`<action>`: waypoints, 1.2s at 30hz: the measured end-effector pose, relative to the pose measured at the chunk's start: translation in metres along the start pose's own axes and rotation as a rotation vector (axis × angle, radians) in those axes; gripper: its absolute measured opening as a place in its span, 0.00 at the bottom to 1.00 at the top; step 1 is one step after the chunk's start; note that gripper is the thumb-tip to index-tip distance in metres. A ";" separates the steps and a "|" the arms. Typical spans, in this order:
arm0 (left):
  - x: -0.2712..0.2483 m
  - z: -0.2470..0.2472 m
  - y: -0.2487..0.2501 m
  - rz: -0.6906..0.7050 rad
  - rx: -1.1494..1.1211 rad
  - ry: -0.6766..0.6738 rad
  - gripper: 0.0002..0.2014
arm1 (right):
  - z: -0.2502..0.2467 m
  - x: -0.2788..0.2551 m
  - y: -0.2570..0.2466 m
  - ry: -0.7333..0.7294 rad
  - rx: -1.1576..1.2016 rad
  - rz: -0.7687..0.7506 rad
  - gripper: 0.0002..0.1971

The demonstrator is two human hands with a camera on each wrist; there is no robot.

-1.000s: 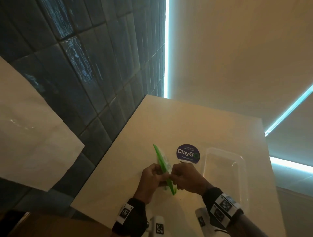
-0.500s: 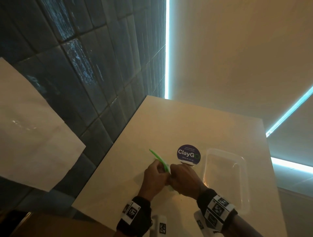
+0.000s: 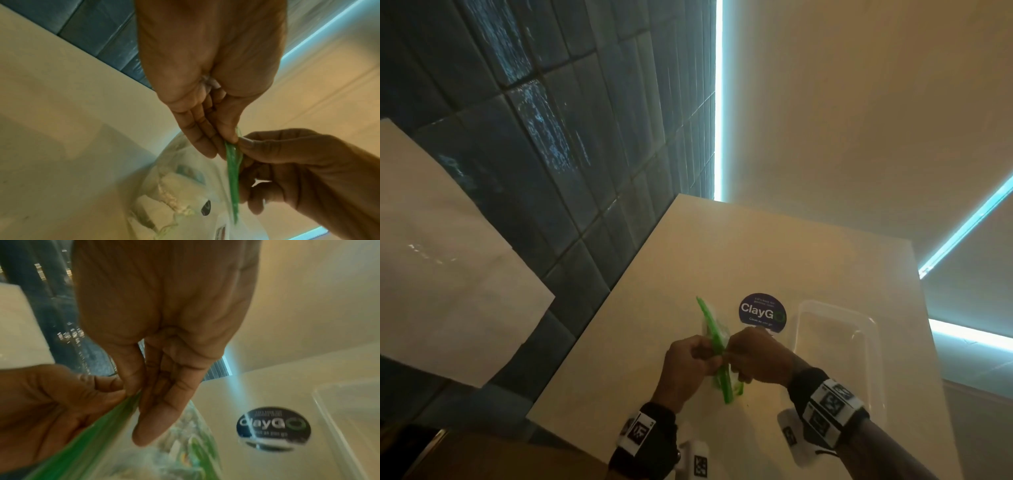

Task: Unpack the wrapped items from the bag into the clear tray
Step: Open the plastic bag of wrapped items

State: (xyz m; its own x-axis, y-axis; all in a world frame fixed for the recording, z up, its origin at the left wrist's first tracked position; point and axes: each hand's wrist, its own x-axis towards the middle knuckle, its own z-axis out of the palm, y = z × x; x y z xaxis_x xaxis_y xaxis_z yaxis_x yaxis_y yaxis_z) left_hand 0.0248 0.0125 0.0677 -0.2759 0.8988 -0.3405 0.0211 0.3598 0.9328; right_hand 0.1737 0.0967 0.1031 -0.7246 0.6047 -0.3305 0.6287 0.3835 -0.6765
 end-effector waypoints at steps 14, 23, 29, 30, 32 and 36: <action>-0.003 0.007 0.017 0.034 0.154 0.018 0.10 | 0.016 0.009 0.016 0.197 -0.080 -0.061 0.18; -0.004 0.015 0.021 0.043 0.202 0.187 0.05 | 0.013 0.003 0.014 0.368 -0.181 0.048 0.16; -0.005 0.008 0.018 -0.004 0.041 0.134 0.05 | 0.006 0.006 0.008 0.278 -0.065 -0.055 0.15; -0.005 0.008 0.017 -0.006 0.037 0.140 0.05 | 0.006 0.008 0.008 0.271 -0.102 -0.055 0.16; -0.005 0.007 0.014 0.002 0.055 0.164 0.07 | 0.006 0.011 0.012 0.262 -0.186 -0.027 0.16; -0.010 -0.006 0.006 -0.009 0.144 0.294 0.07 | -0.003 0.009 0.024 0.362 -0.253 0.055 0.14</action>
State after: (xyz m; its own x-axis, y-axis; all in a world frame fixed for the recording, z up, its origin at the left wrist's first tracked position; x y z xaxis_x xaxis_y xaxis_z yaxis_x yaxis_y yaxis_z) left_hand 0.0214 0.0043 0.0770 -0.5419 0.7922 -0.2806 0.1474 0.4183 0.8963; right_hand 0.1831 0.1136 0.0857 -0.5707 0.8173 -0.0800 0.7457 0.4750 -0.4673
